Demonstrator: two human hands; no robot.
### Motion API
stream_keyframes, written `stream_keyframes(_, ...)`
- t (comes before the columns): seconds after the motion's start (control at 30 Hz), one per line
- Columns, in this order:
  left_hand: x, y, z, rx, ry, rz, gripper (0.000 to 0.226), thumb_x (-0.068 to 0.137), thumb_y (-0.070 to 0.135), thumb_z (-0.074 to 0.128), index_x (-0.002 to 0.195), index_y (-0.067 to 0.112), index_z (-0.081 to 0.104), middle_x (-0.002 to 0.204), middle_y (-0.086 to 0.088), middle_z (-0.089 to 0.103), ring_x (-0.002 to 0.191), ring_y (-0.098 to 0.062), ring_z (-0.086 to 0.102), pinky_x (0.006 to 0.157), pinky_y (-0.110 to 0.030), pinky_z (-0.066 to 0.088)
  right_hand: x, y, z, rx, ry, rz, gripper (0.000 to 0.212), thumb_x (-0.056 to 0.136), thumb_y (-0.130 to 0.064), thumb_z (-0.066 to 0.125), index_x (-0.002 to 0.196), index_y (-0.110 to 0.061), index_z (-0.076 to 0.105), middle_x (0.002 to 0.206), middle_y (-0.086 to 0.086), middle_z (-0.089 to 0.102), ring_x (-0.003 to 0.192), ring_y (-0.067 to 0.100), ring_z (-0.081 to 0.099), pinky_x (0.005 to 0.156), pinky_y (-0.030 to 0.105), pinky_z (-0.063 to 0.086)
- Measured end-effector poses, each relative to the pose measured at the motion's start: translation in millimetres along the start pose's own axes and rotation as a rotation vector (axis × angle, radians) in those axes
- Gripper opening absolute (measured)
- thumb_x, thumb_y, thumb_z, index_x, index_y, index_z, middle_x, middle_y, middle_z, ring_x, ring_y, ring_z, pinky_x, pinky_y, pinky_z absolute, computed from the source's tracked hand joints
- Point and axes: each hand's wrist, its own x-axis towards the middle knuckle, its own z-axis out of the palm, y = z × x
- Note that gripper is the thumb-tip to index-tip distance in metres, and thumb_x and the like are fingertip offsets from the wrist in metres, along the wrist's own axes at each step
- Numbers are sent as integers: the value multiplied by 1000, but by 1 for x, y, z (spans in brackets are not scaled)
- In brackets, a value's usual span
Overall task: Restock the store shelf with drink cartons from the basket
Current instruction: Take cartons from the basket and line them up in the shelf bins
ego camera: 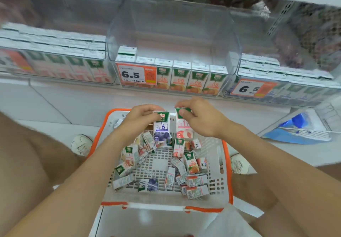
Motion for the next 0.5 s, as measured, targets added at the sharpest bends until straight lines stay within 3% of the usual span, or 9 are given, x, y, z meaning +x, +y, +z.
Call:
stream_keyframes(0.1,-13,32,-10,65,-17,89,19,91,16,73,107,23,79,103,-8,80,94,-19,75,81,-31,56,1,-19,-8,-1,112,-45,30,109,-24,49,128,-12,68,113,-1,67,109,18,53,85,29,35)
stream_keyframes(0.2,-23,65,-28,133,-18,190,15,94,17,73,107,21,79,106,-12,79,92,-20,71,81,-35,52,7,-41,-17,20,297,-82,36,106,-36,49,130,-16,67,115,1,70,106,17,58,95,34,44)
stream_keyframes(0.3,-35,103,-57,213,36,324,13,96,14,74,109,15,77,105,-11,79,95,-18,74,81,-32,57,19,-70,-28,50,445,-135,35,102,-45,50,123,-21,66,100,-3,69,94,12,57,87,37,47)
stream_keyframes(0.4,-45,136,-95,341,142,424,15,96,19,75,111,15,76,103,-8,79,98,-27,76,91,-48,61,31,-104,-38,76,547,-203,32,103,-42,54,127,-23,63,110,-3,65,90,8,57,82,29,42)
stream_keyframes(0.5,-50,160,-134,486,269,508,19,92,37,71,104,23,75,92,2,78,89,-22,76,85,-50,60,47,-138,-45,132,598,-307,29,104,-35,57,131,-24,58,117,-6,63,95,7,59,81,22,42)
